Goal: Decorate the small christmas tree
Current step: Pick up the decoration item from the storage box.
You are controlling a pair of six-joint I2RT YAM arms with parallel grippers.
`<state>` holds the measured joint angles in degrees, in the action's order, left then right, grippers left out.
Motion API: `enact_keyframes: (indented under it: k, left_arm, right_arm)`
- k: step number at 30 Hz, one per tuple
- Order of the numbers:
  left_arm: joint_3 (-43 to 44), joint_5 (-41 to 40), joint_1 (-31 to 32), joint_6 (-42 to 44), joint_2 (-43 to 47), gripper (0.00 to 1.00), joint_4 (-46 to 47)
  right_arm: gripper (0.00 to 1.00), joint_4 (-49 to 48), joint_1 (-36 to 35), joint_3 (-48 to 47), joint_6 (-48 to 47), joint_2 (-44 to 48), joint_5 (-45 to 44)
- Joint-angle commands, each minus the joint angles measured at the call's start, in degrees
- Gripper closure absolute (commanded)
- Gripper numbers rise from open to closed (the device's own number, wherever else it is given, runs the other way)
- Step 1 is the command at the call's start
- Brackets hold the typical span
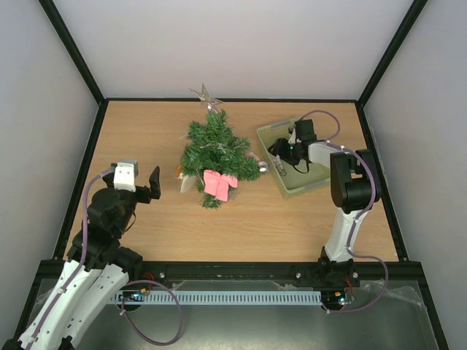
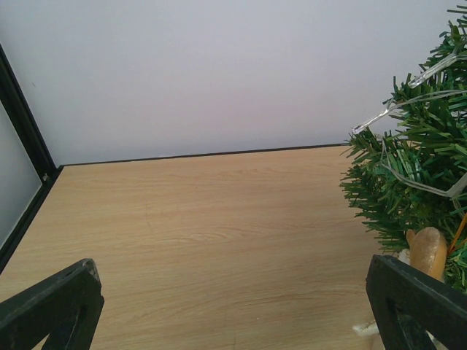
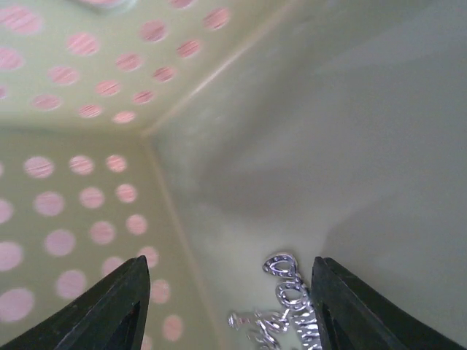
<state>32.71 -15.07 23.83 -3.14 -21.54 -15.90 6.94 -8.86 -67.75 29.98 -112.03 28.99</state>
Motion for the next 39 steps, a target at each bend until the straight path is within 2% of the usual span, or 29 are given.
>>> enact_keyframes:
  k: [1,6,11,13,19,23,25,33,39]
  left_arm:
    - [0.5,-0.5,0.2,0.3,0.1,0.0,-0.1]
    - [0.6,-0.6,0.2,0.4,0.0,0.0,-0.2]
    - [0.5,-0.6,0.2,0.3,0.1,0.0,-0.2]
    - [0.5,-0.7,0.2,0.4,0.2,0.0,-0.3]
    - [0.6,-0.7,0.2,0.3,0.7,0.0,-0.3]
    - [0.6,-0.5,0.2,0.3,0.8,0.0,-0.2]
    - [0.5,-0.5,0.3,0.3,0.9,0.0,-0.2]
    - [0.3,-0.5,0.4,0.4,1.7,0.0,0.0]
    - [0.3,-0.7,0.4,0.4,2.1,0.0,0.0]
  right_arm:
    - [0.41,-5.9,-0.4,1.9,1.5,-1.4,12.0]
    - [0.43,-7.5,-0.4,2.3,2.1,-1.1,16.7]
    - [0.46,-5.3,-0.3,1.2,1.1,1.0,17.4]
    - [0.49,-1.4,-0.2,-0.5,-1.3,1.4,17.7]
    - [0.52,9.3,0.8,-2.8,-8.6,4.3,13.3]
    - [0.46,19.3,1.2,-4.5,-13.5,4.9,2.3]
    - [0.43,21.6,1.3,-3.9,-15.0,5.0,0.0]
    - [0.4,21.0,1.4,1.0,-14.6,3.5,2.3]
    - [0.4,17.1,1.5,5.5,-13.0,4.9,11.1]
